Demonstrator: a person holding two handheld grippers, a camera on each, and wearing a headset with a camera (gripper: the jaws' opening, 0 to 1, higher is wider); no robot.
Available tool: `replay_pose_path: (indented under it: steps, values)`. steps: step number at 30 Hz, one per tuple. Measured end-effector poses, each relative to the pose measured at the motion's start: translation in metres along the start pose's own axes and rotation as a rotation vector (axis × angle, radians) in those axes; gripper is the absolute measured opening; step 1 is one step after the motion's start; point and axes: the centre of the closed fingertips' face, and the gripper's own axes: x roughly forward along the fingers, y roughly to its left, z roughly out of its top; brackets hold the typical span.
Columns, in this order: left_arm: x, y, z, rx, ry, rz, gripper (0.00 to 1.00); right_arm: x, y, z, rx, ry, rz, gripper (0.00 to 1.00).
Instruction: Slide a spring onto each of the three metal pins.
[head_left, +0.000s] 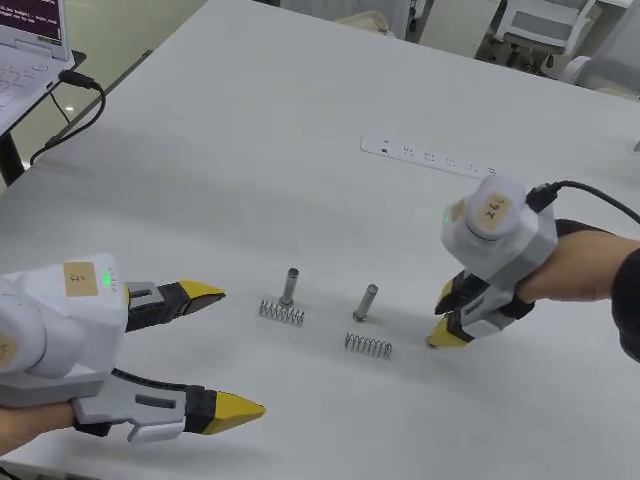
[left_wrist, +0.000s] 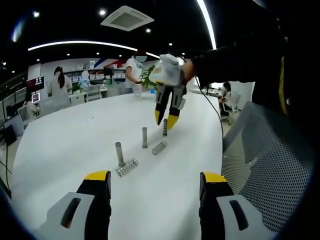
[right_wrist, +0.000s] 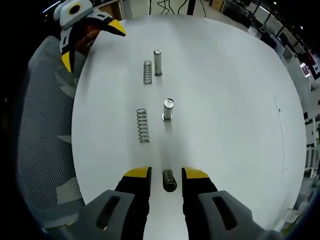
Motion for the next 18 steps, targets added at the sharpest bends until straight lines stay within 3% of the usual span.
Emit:
replay_pose_path:
  steps: [9,18]
  values:
    - [0.0,0.0,0.0,-0.001,-0.001,0.0,0.68,0.001,0.011,0.022,-0.018,-0.045,0.035,0.19]
    - [-0.001,-0.002,0.002,-0.002,-0.002,-0.002,0.67,0.014,0.029,0.034,-0.072,-0.038,0.069,0.17]
